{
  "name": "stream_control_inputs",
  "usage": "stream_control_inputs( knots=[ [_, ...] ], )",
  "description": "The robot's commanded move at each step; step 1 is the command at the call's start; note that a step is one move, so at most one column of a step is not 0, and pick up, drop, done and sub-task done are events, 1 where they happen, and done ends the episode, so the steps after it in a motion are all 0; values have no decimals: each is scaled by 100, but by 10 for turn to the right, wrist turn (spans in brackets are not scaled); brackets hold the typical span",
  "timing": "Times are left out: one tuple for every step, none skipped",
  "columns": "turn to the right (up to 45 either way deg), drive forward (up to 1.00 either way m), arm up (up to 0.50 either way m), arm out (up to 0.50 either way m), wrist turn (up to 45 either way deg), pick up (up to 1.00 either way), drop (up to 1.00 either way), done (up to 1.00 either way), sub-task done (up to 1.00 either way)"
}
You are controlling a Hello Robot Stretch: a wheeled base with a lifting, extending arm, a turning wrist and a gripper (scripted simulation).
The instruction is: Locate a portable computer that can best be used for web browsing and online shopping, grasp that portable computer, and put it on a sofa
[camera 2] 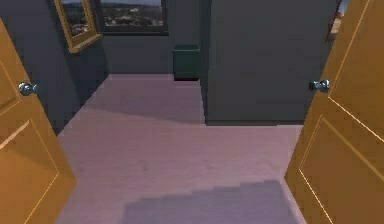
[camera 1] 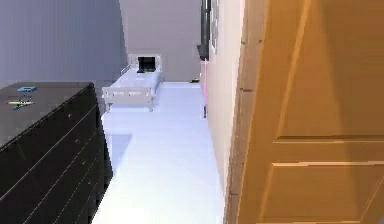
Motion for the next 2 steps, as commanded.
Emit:
stream_control_inputs(
  knots=[
    [-30,0,0,0,0,0,0,0,0],
    [0,100,0,0,0,0,0,0,0]
  ],
)
